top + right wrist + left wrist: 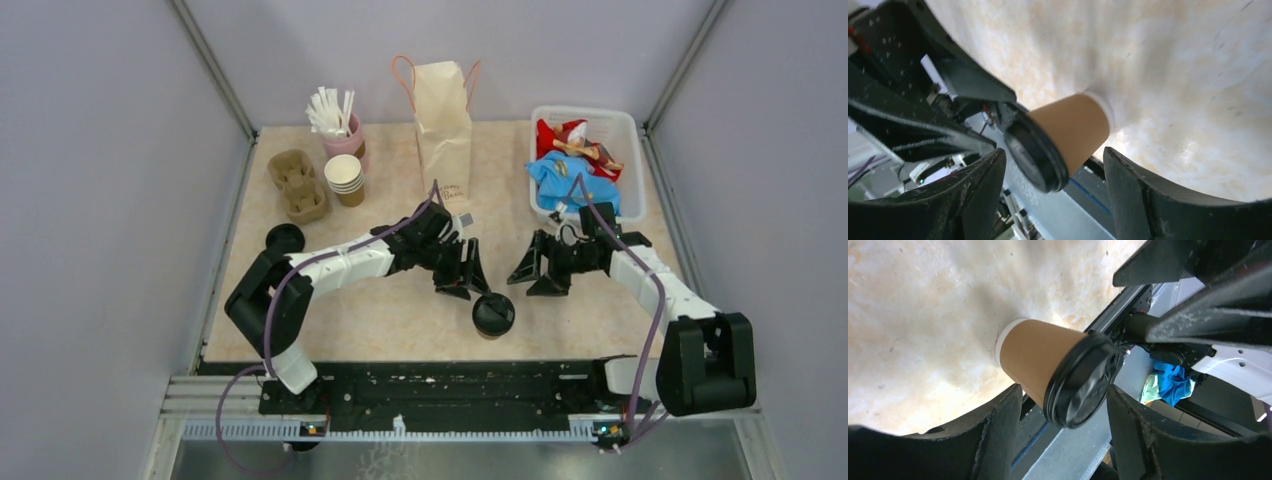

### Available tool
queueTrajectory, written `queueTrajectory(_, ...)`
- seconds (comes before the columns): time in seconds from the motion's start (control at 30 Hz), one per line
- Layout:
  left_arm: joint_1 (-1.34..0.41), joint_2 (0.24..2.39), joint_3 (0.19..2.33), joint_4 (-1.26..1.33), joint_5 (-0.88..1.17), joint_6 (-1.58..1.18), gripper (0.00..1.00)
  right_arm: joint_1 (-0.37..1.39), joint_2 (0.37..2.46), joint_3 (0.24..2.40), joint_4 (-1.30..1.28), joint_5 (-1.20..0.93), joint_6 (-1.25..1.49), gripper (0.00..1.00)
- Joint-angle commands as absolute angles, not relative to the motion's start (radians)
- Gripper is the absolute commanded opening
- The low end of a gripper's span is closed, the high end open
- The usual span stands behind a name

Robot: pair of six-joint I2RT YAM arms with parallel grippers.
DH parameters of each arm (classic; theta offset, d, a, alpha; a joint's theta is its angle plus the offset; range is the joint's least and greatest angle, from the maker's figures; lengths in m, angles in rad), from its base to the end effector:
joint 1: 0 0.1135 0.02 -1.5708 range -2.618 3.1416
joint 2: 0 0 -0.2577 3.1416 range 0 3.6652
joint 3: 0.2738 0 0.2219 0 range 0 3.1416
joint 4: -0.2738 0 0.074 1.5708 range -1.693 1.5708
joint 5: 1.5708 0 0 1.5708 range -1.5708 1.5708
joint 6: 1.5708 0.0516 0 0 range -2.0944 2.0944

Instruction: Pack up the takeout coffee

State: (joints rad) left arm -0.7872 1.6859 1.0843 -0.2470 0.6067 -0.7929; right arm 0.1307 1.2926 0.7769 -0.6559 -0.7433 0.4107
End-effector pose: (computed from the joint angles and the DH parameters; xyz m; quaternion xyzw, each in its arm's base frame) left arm 0.2168 -0.2592 0.2107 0.1030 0.8931 -0.4362 0.0388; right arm 0.2019 0.0618 0.2050 0.0561 0.9143 0.3924 0.0828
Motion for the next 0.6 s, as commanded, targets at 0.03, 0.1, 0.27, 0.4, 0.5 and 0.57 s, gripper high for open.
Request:
queueTrajectory(0.03, -0.788, 1.595, 1.047, -0.218, 0.612, -0.813, 0.73, 0.149, 1.150, 0.691, -0.721, -0.898, 0.394, 0.74)
queueTrajectory(0.1, -0.788, 1.615, 1.047, -0.205, 0.641, -0.812, 0.75, 0.170, 1.123, 0.676, -0.761, -0.880, 0.384, 0.76)
queueTrajectory(0.27, -0.790, 1.645, 1.057, -0.194, 0.674, -0.802, 0.70, 0.210, 1.058, 0.612, -0.710, -0.891, 0.489, 0.73)
queueTrajectory(0.4, -0.790, 1.595, 1.039, -0.233, 0.640, -0.802, 0.76, 0.215, 1.044, 0.627, -0.618, -0.853, 0.539, 0.74)
queueTrajectory(0.5, -0.794, 1.538, 0.980, -0.203, 0.637, -0.840, 0.81, 0.215, 1.129, 0.672, -0.613, -0.831, 0.469, 0.75)
queueTrajectory(0.57, -0.803, 1.521, 0.937, -0.162, 0.647, -0.876, 0.81, 0.215, 1.203, 0.713, -0.605, -0.850, 0.412, 0.75)
